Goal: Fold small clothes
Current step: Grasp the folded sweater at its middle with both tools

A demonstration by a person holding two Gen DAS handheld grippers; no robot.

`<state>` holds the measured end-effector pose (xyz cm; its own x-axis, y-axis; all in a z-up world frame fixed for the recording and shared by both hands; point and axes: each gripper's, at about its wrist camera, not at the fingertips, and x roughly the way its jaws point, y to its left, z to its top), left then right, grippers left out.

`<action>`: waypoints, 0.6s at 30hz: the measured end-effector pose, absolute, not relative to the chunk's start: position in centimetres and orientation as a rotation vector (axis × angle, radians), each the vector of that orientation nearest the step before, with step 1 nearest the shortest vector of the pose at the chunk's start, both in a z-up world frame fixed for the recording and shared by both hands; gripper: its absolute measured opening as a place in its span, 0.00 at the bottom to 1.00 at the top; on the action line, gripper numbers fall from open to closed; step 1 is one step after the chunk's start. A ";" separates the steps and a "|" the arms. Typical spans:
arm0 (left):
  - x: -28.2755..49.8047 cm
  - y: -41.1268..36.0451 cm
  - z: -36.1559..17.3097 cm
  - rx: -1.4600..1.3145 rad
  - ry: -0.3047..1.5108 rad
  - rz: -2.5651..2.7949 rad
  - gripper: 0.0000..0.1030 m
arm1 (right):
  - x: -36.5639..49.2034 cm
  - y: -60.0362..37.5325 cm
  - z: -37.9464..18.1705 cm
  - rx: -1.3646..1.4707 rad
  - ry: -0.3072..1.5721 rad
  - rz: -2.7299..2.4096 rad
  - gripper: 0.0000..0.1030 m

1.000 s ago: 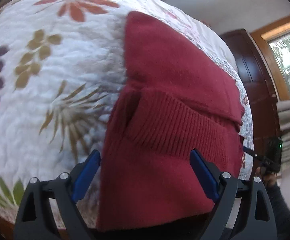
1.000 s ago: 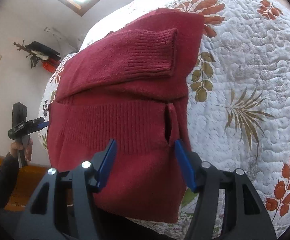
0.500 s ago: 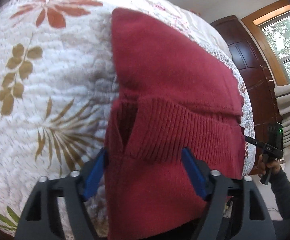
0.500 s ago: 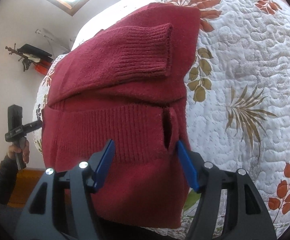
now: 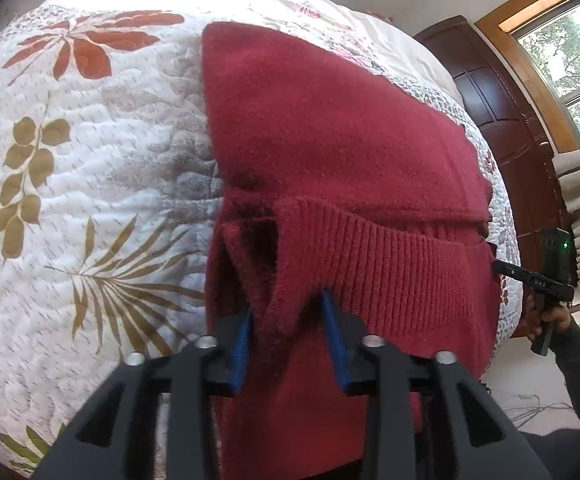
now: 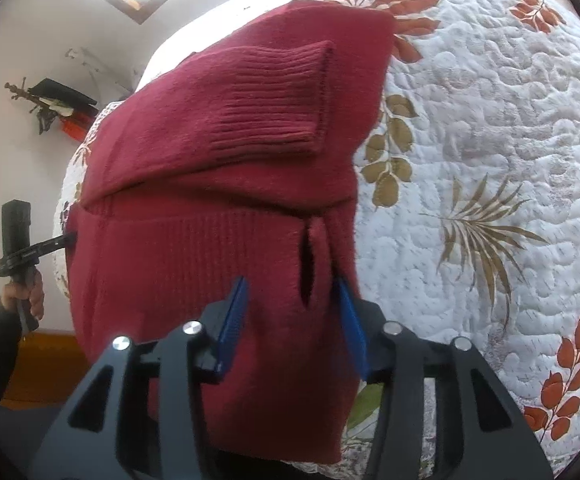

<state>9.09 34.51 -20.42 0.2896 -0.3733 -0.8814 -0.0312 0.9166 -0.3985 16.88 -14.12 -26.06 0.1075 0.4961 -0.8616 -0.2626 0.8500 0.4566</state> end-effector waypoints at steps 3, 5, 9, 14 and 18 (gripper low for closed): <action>9.3 34.0 -20.5 -0.364 1.262 -0.235 0.48 | 16.9 -14.1 -26.2 0.208 1.359 0.579 0.45; 9.3 33.6 -20.2 -0.339 1.256 -0.228 0.33 | 16.7 -13.8 -26.0 0.190 1.359 0.585 0.27; 8.9 33.3 -19.7 -0.332 1.235 -0.236 0.07 | 16.4 -14.0 -25.2 0.179 1.343 0.564 0.09; 7.6 33.1 -17.4 -0.323 1.151 -0.226 0.07 | 15.4 -14.4 -22.6 0.171 1.268 0.558 0.06; 5.3 33.2 -14.1 -0.326 1.059 -0.250 0.07 | 14.1 -15.8 -19.5 0.197 1.189 0.533 0.06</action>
<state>5.34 33.16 -14.12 0.4690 -0.3547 -0.8089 0.0452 0.9242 -0.3791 14.11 -15.75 -19.53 0.2672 0.4925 -0.8283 -0.2900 0.8608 0.4182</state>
